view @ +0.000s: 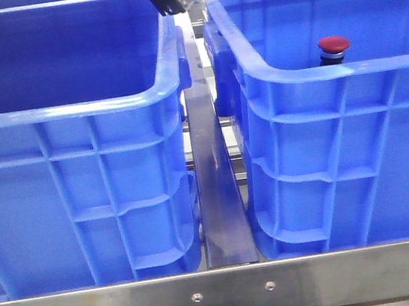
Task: Pick red and yellow buttons and place in box
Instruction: 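Lower the yellow button beside the red one with the right gripper and release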
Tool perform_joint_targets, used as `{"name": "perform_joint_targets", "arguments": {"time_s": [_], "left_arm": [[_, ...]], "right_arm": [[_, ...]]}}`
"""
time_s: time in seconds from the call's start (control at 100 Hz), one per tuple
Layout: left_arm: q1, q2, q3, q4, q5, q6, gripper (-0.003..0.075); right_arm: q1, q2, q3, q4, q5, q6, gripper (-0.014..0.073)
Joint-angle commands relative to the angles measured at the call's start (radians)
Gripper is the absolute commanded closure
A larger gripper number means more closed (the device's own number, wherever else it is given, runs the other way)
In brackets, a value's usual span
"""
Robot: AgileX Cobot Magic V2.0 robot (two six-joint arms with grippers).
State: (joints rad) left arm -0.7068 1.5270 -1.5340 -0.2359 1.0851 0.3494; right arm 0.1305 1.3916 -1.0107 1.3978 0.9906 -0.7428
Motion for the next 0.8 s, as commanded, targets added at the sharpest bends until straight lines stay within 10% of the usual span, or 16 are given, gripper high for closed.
{"name": "perform_joint_targets", "arguments": {"time_s": [0.0,0.19,0.45,0.79], "left_arm": [[-0.009,-0.034,-0.033,-0.031,-0.039,-0.001,0.0617],[-0.009,-0.034,-0.033,-0.031,-0.02,-0.001,0.0564],[-0.009,-0.034,-0.033,-0.027,0.001,-0.001,0.0203],[-0.009,-0.034,-0.033,-0.027,0.001,-0.001,0.0195]], "right_arm": [[0.0,-0.028,-0.035,0.072,0.034,-0.003,0.024],[0.0,-0.028,-0.035,0.072,0.036,-0.003,0.0416],[-0.009,-0.03,-0.035,0.072,0.025,-0.015,0.0415],[-0.218,-0.143,-0.033,-0.041,-0.102,-0.164,0.0415]]}}
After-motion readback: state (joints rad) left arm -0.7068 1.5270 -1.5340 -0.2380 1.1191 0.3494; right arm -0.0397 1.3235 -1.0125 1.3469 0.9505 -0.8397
